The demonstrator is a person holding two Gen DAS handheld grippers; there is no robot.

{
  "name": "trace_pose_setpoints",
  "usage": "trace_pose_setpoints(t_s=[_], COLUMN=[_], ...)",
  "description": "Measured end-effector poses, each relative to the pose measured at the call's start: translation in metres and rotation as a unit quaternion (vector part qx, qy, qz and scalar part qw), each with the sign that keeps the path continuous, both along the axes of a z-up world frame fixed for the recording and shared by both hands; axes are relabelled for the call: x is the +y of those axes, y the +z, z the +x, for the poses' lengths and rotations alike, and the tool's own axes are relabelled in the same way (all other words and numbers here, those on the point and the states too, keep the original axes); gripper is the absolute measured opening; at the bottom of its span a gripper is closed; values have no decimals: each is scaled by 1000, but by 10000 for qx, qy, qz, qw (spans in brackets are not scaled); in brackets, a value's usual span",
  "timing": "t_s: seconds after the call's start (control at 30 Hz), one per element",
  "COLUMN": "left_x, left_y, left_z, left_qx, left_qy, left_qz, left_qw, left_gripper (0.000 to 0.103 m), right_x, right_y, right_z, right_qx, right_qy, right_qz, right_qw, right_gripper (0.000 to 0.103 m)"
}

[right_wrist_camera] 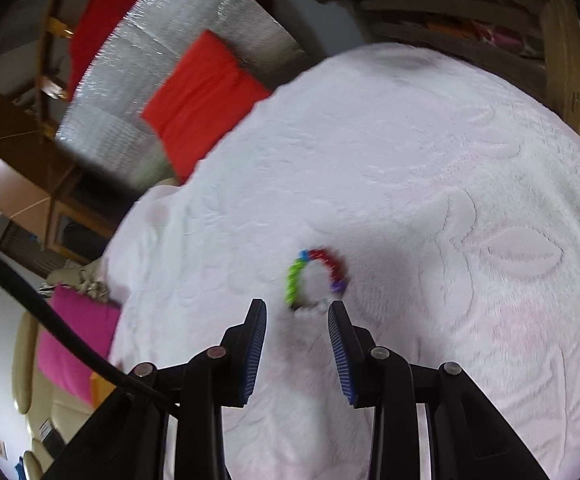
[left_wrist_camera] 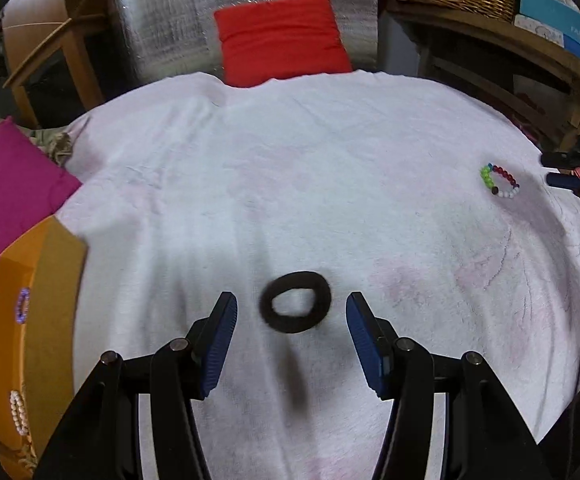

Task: Organize jewelry
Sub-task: 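Grasp the multicolour bracelet with the right tool while the left grasps the black hair tie, then lift the hair tie and multicolour bracelet off the bed toward the orange box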

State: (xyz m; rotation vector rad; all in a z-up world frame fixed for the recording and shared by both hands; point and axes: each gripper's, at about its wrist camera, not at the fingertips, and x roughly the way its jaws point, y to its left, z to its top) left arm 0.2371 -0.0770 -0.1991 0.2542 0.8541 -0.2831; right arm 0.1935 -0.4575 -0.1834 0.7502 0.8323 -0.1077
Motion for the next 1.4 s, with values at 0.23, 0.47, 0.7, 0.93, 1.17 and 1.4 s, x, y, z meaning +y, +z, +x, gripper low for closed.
trace_pose_setpoints(t_s=[0.23,0.47,0.7,0.93,1.17,1.4], left_x=[1,13,6,-4,-8,-5], left_y=[-7,-9,-11,-26,-23,-11], left_z=[10,18,18,19,15,5], left_qx=[189,272,353,638,570,424], left_qy=[-41,-42,-225,-380,-474,-586], left_qz=[-33,-104,-199,-107,-180,-368], left_qw=[9998,9996,9989,9972,9971,9967], left_gripper=[58,58,58,37,5,5], right_x=[4,24,28,54,80,94], right_y=[-26,-37,-13,10,24,35], right_z=[46,65,46,27,27,25], right_qx=[651,1161,673,86,-332,-725], right_qy=[139,344,335,783,1073,1219], right_qz=[-802,-1807,-1442,-823,-438,-291], right_qw=[9946,9760,9867,9935,9927,9895], right_gripper=[34,11,11,11,11,11])
